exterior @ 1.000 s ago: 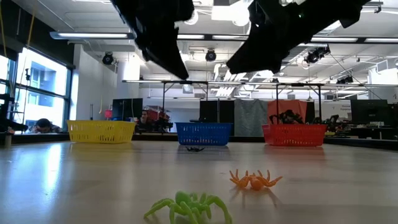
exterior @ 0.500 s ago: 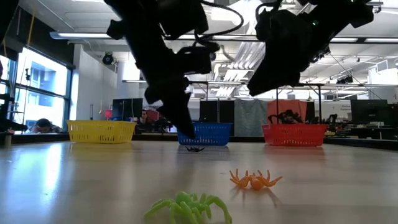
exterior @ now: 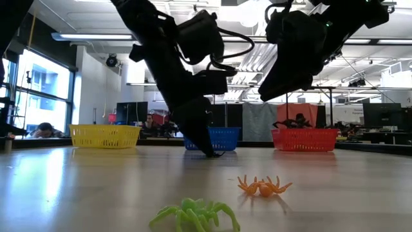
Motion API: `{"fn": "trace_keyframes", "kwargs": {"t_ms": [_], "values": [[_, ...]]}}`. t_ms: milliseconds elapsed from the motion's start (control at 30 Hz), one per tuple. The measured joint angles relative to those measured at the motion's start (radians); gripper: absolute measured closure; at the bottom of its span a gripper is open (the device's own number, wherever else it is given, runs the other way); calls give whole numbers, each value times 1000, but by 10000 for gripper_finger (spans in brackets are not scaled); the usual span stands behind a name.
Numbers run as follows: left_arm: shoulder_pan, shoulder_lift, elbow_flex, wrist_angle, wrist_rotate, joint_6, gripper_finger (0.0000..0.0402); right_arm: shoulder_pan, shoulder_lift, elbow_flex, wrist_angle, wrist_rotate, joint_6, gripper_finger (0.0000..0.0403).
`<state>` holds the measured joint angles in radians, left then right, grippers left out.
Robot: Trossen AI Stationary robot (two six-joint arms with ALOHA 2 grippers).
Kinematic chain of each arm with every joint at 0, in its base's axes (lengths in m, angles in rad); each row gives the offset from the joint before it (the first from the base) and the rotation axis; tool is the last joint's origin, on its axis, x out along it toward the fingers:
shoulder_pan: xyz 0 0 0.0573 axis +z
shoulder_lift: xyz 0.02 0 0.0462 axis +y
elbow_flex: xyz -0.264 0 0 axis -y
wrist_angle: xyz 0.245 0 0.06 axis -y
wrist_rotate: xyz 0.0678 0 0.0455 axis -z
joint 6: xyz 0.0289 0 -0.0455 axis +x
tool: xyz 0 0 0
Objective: Sort Halloween decoration
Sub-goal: Put the black spider toy into the yellow basket
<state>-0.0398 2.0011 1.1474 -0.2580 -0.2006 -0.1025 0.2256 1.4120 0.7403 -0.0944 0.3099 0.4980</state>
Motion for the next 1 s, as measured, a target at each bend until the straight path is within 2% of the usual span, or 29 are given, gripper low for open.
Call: {"fn": "trace_keyframes", "kwargs": {"t_ms": [267, 367, 500, 533, 767, 1000], "values": [[13, 20, 2, -1, 14, -28, 246, 0, 0, 0, -3, 0, -6, 265], [13, 20, 1, 1, 21, -27, 287, 0, 0, 0, -3, 0, -6, 265], [17, 20, 0, 0, 71, -38, 378, 0, 0, 0, -3, 0, -8, 265], [19, 20, 0, 0, 83, -57, 389, 0, 0, 0, -3, 0, -8, 265], [20, 1, -4, -6, 92, -84, 401, 0, 0, 0, -9, 0, -8, 265], [20, -112, -17, -85, 99, -95, 401, 0, 0, 0, -20, 1, -8, 265]]}}
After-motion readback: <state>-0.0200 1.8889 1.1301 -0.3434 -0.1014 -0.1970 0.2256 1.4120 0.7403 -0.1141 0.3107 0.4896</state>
